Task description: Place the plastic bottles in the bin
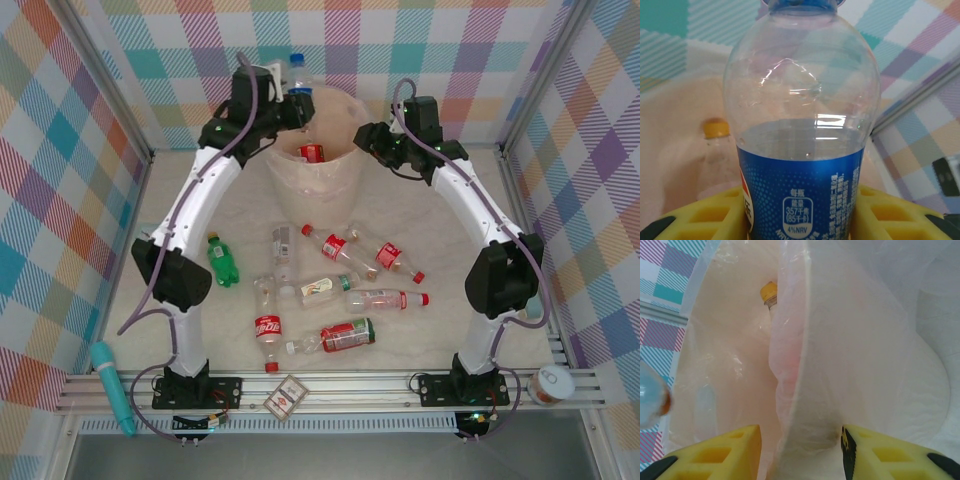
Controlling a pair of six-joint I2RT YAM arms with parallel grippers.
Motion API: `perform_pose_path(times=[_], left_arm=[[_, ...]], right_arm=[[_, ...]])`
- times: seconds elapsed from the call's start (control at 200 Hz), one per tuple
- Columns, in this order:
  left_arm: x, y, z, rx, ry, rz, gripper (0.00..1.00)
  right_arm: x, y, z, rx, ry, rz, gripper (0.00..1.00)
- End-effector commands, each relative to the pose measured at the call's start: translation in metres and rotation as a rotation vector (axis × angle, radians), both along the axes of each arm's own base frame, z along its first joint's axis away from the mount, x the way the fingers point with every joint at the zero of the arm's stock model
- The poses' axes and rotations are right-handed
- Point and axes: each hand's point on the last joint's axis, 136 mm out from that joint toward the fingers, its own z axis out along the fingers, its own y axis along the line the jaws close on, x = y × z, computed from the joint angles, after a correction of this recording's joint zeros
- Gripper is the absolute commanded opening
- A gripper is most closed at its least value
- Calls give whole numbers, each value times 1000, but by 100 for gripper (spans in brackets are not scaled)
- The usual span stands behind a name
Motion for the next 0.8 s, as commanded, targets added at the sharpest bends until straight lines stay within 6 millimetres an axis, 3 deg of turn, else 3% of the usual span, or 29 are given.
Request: perform_pose_path(times=[0.0,0.11,0.24,0.415,0.51,0.62,0.795], left_arm=[[-3,-7,-33,103,79,-41,32],[2,-11,-58,138,124,-52,32],[6,-12,-76,157,160,-52,48],[10,-13,-83,156,171,-45,59],[11,-13,-82,150,167,-37,68],[12,-15,-76,124,160,-35,84],[7,-11,-42,93,91,-19,89]], right_arm=[[0,-3,7,-30,-30,-7,46],[0,-3,7,-32,-35,-10,46],[1,-4,1,-46,-27,-15,46],[1,-5,-3,-52,-22,-19,46],[2,-5,-3,-54,-23,-21,46],[2,-5,-2,-52,-26,-22,46],[1,-6,0,-66,-34,-19,46]])
